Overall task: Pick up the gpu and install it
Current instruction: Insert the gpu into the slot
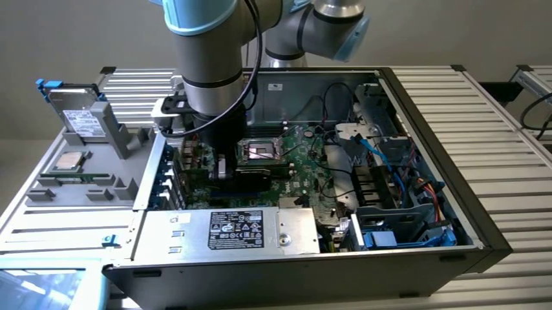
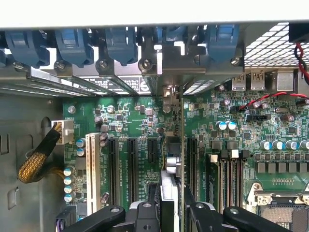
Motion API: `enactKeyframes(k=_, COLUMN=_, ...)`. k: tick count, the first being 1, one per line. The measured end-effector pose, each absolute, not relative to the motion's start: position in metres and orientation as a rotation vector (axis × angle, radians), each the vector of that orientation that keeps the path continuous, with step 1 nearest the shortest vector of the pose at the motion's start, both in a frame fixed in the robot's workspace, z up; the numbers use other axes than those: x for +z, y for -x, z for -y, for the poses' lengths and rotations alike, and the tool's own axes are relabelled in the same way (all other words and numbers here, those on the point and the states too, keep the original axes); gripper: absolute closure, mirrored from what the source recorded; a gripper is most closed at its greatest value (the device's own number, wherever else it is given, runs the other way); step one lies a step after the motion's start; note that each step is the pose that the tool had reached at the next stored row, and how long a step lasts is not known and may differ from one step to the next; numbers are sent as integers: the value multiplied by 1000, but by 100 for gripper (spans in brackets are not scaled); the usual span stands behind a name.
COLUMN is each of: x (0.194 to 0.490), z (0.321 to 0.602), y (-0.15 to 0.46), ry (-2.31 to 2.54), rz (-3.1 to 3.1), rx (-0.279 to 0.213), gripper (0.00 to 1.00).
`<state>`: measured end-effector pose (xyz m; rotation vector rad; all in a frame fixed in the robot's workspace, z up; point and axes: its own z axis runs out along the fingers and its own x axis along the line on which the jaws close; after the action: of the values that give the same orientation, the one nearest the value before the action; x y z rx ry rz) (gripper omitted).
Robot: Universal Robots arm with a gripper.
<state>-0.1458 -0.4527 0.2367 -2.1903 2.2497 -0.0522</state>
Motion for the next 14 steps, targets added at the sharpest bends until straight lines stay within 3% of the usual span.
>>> enactKeyframes(k=14, x=236, z=453, y=149, ry=2190, rz=-2250, rx=-53, gripper=71)
